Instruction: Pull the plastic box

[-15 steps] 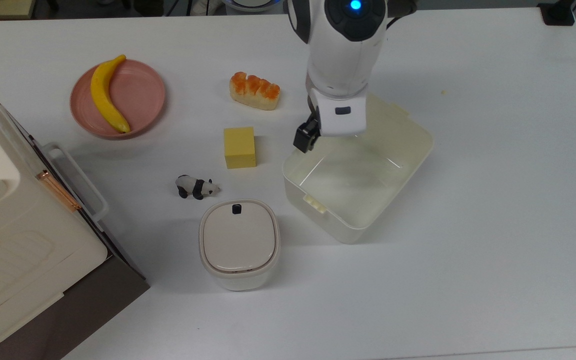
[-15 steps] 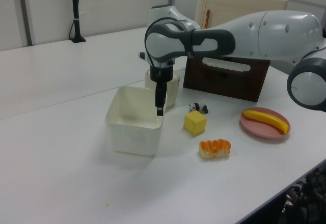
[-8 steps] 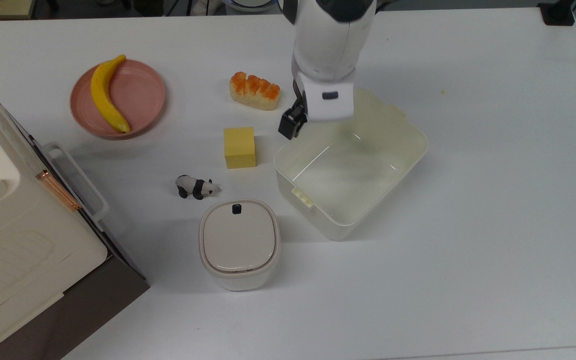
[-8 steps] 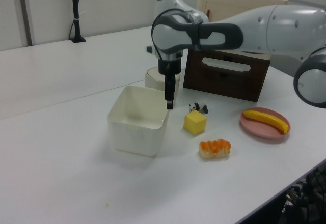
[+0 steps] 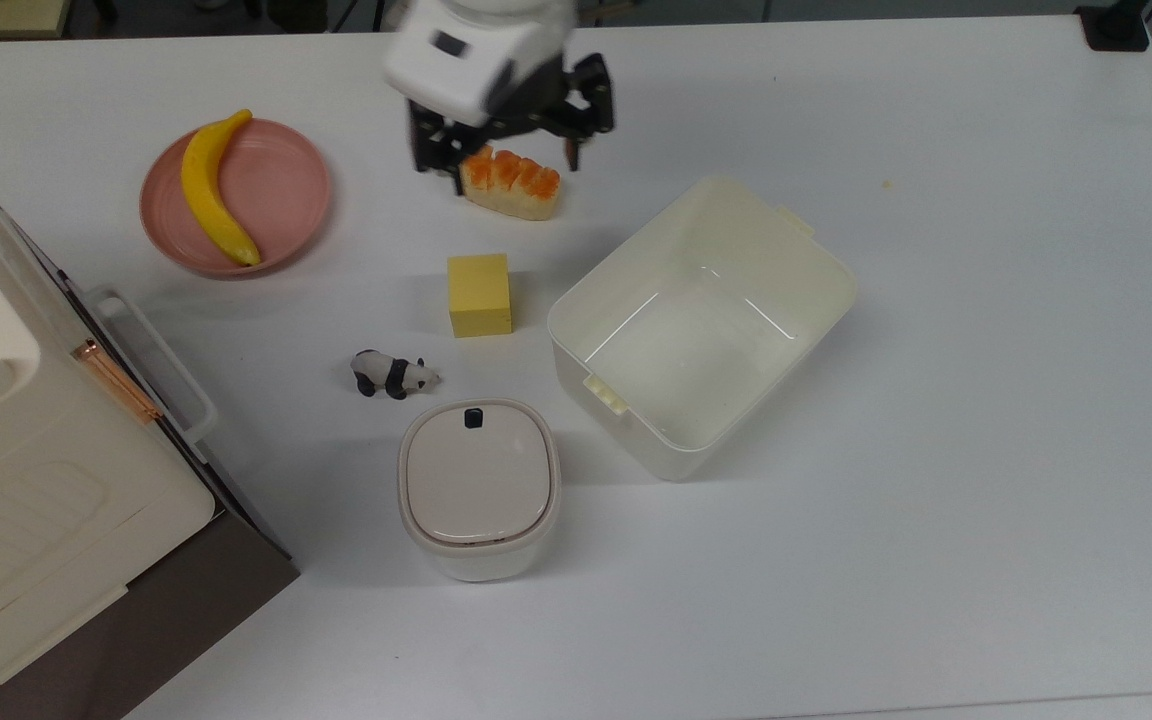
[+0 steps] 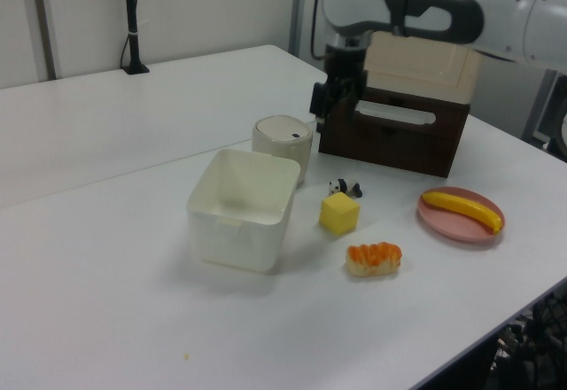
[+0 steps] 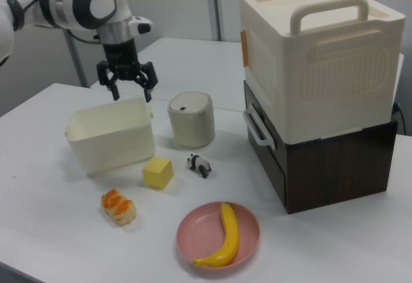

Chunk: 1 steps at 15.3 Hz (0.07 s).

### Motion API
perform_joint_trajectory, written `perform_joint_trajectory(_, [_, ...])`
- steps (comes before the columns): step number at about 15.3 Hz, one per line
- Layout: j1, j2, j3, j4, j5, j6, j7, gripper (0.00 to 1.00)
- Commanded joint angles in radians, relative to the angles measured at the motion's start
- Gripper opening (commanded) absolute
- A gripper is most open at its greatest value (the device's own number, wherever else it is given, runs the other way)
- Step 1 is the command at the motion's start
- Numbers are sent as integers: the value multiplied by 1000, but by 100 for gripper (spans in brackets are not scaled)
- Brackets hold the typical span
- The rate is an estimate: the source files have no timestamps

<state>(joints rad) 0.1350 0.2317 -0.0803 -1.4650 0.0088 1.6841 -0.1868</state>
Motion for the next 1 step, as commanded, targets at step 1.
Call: perform_joint_trajectory(1, [-52, -72, 51, -44, -1, -17, 56, 100])
